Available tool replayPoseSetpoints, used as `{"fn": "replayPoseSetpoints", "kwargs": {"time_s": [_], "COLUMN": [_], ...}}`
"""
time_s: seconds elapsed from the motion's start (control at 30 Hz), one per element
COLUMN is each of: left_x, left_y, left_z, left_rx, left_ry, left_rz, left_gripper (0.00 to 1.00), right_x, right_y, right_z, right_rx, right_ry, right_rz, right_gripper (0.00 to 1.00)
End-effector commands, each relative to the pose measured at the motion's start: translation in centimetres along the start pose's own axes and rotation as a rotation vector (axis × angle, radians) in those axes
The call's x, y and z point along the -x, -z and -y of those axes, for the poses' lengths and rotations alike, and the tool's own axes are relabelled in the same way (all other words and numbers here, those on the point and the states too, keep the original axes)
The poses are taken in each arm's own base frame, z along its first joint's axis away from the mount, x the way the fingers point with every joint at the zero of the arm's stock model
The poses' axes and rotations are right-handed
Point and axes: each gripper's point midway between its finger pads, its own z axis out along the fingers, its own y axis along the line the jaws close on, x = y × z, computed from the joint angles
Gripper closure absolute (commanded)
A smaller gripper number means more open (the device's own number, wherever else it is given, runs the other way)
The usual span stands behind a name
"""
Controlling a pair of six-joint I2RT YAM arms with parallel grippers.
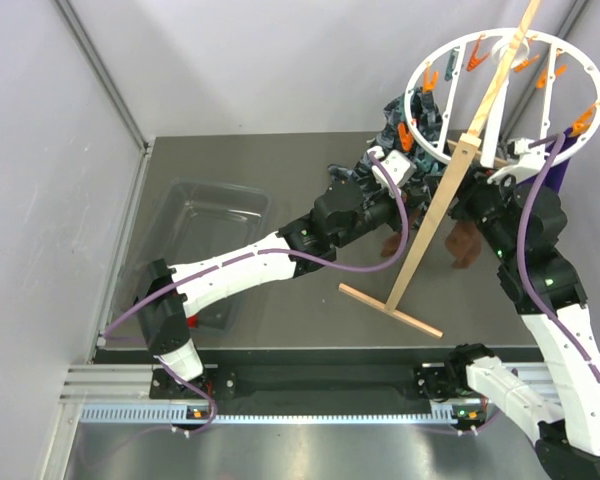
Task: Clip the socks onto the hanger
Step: Clamp the sock onto the hanger.
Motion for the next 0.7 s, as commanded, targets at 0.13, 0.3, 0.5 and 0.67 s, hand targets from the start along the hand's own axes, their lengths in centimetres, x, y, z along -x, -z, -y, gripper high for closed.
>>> {"fn": "replayPoseSetpoints", "kwargs": {"time_s": [0.13,0.3,0.5,0.67], "left_x": [4.7,4.9,5.3,5.6], "left_y": [0.6,0.4,0.4,0.7], "left_z": [1.6,2.4,3.1,3.6], "left_rx": [-0.054,-0.095,-0.127,-0.151], "left_ry": [0.057,0.095,0.125,0.133], "left_rz": [0.107,0.116,0.123,0.126], "left_gripper": [0.98,0.97,0.97,0.96], "right_x": [0.6,-0.3,-0.9,-0.8], "right_y": [0.7,0.7,1.0,1.0], "right_z": [-0.1,-0.3,-0.3,-0.2], "right_rx": [-0.004,0.015,0.024,0.020], "right_ry": [0.010,-0.014,-0.017,-0.008], "right_rz": [0.026,0.000,-0.006,-0.004], "right_gripper": [0.37,0.51,0.66,0.92]}}
